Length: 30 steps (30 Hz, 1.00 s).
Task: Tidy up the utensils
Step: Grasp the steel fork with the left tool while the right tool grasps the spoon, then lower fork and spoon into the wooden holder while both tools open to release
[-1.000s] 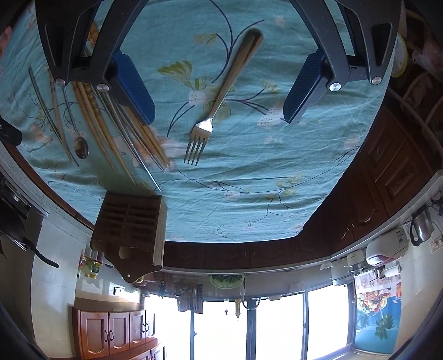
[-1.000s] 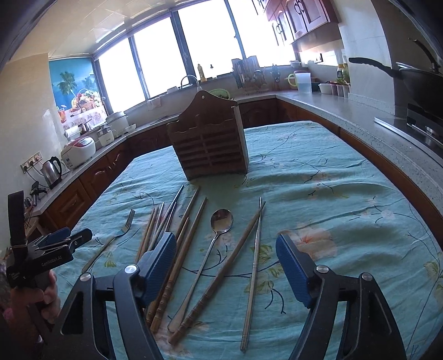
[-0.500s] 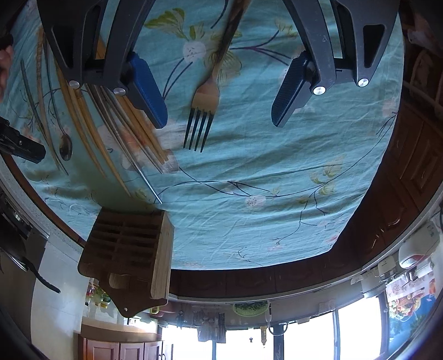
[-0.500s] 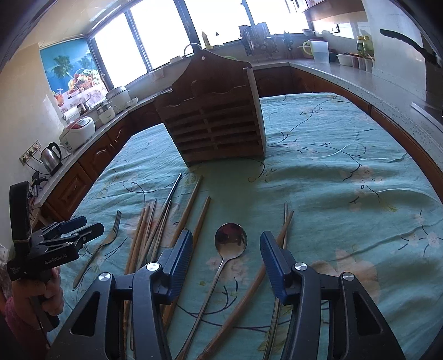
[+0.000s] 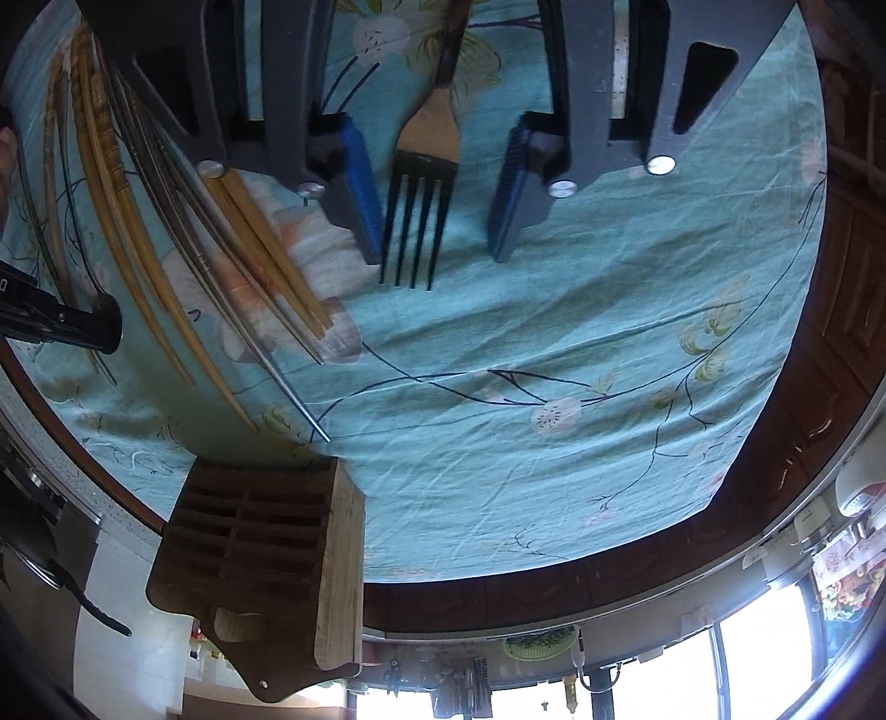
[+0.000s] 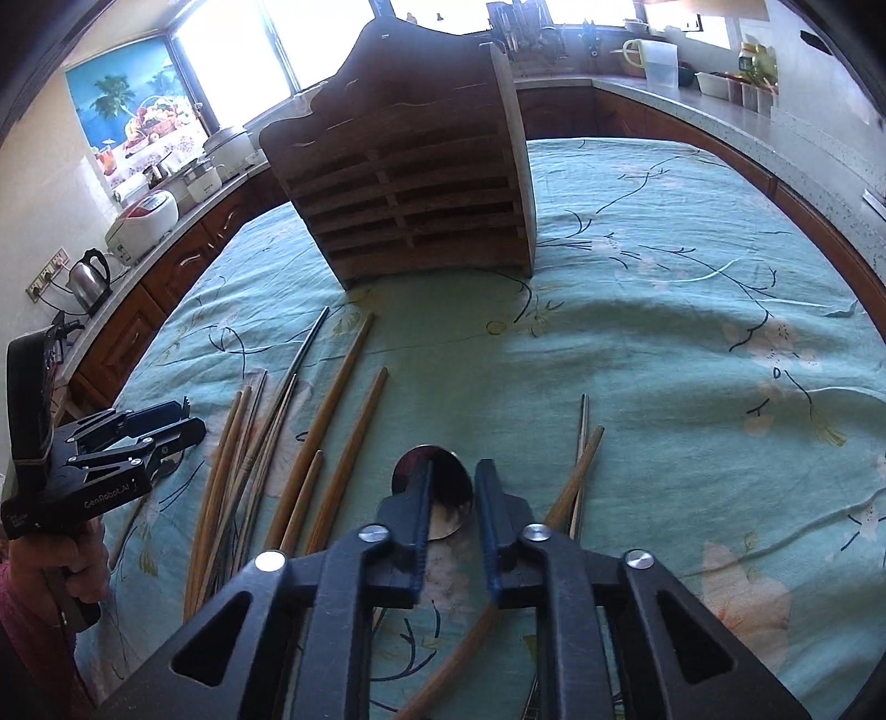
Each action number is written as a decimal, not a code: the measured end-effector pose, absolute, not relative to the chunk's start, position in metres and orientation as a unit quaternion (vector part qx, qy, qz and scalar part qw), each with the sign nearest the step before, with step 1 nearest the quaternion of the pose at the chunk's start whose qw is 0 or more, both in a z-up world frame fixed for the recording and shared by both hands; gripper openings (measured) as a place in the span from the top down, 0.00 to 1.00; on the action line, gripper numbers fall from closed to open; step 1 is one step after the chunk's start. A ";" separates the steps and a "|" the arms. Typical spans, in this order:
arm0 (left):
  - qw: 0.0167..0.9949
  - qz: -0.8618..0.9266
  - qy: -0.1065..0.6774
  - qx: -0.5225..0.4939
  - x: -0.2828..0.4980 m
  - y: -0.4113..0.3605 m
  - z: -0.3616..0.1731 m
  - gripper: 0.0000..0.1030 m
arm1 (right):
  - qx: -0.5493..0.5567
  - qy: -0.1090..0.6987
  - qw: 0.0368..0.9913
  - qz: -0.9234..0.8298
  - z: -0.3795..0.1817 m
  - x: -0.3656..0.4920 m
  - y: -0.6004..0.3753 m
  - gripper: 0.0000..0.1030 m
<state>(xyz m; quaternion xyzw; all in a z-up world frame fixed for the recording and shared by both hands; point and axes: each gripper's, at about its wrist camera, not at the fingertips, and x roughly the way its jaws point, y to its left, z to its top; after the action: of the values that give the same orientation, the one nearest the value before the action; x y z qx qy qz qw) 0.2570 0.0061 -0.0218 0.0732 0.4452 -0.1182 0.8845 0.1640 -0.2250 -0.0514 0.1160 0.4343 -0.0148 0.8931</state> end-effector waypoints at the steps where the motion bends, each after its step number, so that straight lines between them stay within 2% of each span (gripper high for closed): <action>1: 0.885 -0.118 0.445 0.076 0.257 0.006 -0.021 0.80 | 0.118 0.432 0.894 -0.013 -0.049 0.163 -0.225 0.95; 3: 0.885 -0.125 0.442 0.072 0.253 0.008 -0.019 0.80 | 0.122 0.425 0.897 -0.008 -0.044 0.160 -0.225 0.98; 23: 0.935 -0.156 0.318 -0.019 0.160 0.057 0.091 0.81 | 0.083 0.284 0.955 -0.018 0.070 0.117 -0.216 0.98; 30: 0.945 -0.154 0.288 -0.031 0.150 0.062 0.111 0.82 | 0.080 0.252 0.964 -0.028 0.093 0.121 -0.225 0.98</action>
<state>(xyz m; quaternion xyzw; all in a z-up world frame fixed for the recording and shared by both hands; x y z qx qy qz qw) 0.1502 0.0620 0.1107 -0.0305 0.2883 -0.1542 0.9446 0.1213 -0.2254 0.0934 0.0796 0.2521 -0.0282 0.9640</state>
